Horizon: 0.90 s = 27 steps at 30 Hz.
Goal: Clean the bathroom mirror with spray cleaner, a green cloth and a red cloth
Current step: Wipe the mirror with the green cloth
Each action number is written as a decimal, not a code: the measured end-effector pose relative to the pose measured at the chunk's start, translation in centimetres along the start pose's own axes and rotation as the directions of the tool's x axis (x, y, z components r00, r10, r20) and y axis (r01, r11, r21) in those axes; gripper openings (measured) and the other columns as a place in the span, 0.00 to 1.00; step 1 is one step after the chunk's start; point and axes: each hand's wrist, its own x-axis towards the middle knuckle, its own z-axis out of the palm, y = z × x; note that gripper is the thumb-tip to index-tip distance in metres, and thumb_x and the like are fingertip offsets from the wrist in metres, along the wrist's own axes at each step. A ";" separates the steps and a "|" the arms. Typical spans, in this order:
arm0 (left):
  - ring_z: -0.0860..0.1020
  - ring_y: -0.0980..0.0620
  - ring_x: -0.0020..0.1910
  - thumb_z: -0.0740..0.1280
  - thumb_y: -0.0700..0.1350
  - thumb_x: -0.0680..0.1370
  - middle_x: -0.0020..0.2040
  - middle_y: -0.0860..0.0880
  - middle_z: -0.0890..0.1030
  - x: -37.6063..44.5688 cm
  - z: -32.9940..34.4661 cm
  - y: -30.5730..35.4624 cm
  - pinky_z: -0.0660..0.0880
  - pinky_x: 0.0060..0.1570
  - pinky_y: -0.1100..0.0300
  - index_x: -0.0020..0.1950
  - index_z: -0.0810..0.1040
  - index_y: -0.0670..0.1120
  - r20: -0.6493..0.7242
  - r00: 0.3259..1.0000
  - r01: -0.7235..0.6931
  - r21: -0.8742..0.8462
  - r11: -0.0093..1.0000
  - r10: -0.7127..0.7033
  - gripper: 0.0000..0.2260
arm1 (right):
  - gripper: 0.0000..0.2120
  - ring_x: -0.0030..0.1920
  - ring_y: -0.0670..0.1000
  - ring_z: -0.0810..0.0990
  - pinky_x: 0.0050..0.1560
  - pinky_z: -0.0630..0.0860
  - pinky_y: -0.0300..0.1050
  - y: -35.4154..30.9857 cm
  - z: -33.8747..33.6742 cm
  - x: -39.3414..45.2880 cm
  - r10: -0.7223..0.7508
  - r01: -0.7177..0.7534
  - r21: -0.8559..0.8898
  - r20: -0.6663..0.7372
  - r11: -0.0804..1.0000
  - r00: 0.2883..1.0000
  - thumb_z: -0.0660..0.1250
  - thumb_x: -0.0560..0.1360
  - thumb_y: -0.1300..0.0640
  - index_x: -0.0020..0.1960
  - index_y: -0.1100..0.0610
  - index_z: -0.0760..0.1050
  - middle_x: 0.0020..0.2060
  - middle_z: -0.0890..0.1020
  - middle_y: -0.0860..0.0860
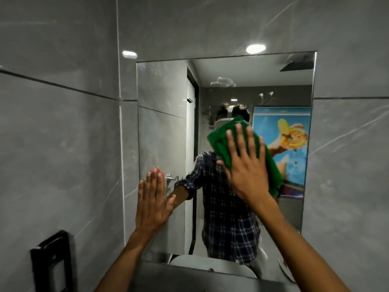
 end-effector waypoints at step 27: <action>0.54 0.38 0.85 0.49 0.61 0.84 0.86 0.37 0.53 -0.3 0.7 -0.5 0.49 0.83 0.41 0.84 0.52 0.38 -0.017 0.999 -0.030 0.001 1.000 0.030 0.36 | 0.34 0.85 0.59 0.45 0.84 0.45 0.62 2.3 -4.0 13.9 -0.162 0.161 -0.022 -0.047 0.987 0.986 0.44 0.84 0.36 0.85 0.52 0.45 0.85 0.46 0.55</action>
